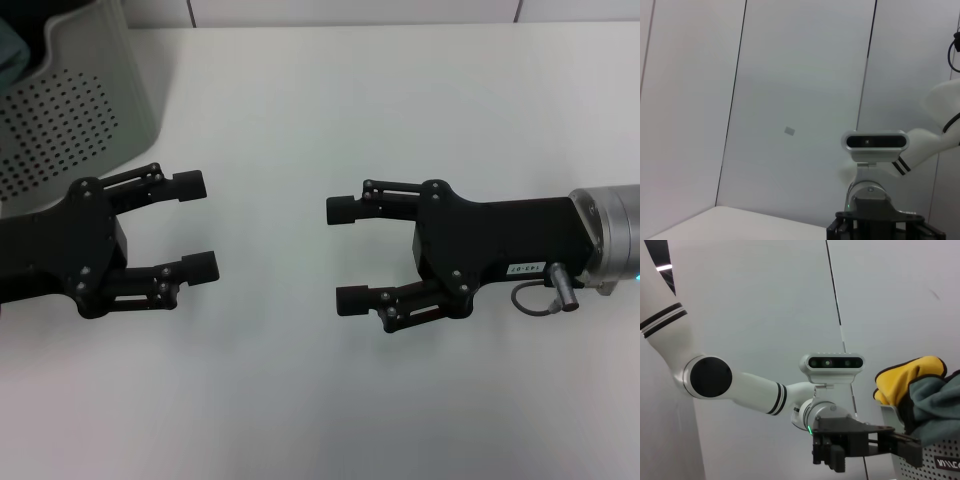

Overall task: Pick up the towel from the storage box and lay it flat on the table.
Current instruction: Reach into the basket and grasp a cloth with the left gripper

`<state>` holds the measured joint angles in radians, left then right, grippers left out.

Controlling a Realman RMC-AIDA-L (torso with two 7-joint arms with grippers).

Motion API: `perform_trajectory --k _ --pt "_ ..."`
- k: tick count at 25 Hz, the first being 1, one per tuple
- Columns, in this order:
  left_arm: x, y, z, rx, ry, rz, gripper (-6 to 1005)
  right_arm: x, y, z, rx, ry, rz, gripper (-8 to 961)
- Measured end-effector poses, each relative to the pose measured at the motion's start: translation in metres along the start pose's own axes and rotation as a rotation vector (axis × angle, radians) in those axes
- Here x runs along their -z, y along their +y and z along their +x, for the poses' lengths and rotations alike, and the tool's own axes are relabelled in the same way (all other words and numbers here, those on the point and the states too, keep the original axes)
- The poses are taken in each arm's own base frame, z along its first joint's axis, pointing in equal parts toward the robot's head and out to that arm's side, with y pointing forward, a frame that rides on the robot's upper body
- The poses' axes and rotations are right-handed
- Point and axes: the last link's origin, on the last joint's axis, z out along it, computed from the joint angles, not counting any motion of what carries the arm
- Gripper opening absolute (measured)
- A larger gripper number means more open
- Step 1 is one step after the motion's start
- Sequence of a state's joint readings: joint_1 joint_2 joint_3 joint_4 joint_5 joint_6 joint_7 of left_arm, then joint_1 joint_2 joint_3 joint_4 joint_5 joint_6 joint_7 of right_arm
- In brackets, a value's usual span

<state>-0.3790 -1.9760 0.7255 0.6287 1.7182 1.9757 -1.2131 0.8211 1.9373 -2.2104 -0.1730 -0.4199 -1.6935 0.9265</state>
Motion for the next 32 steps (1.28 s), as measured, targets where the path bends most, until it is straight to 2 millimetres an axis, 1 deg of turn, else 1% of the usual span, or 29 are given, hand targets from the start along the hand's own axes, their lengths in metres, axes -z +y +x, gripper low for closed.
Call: perform_trajectory --k 8,11,13,16,19,22,25,27,30,32 --pt "-0.003 -0.002 0.003 0.009 -0.002 -0.011 861 0.003 0.002 0.004 0.003 -0.020 0.031 873" --pt "-0.004 -0.004 0.007 0.011 -0.001 -0.010 861 0.004 0.004 0.006 0.003 -0.024 0.038 872" --pt "-0.003 -0.008 0.017 0.036 -0.007 0.001 862 0.004 0.004 0.007 0.005 -0.028 0.043 872" --pt "0.004 -0.010 0.042 0.062 -0.028 0.049 862 0.005 0.005 0.007 0.004 -0.030 0.047 873" --pt "0.019 -0.005 0.074 0.013 -0.047 0.163 862 0.007 0.005 0.011 -0.004 -0.022 0.063 873" --pt "0.037 0.001 0.100 -0.040 -0.076 0.315 862 0.008 0.005 0.014 -0.009 -0.014 0.079 872" --pt "0.065 0.011 0.130 -0.085 -0.126 0.524 862 0.006 0.005 0.018 -0.008 -0.006 0.093 872" --pt "0.081 0.019 0.145 -0.101 -0.152 0.639 862 0.005 0.005 0.020 -0.010 -0.001 0.103 872" --pt "0.105 0.032 0.162 -0.117 -0.201 0.816 862 0.005 0.004 0.022 -0.011 0.003 0.110 873" --pt "0.119 0.039 0.168 -0.112 -0.243 0.927 861 0.004 0.003 0.023 -0.010 0.009 0.115 873"
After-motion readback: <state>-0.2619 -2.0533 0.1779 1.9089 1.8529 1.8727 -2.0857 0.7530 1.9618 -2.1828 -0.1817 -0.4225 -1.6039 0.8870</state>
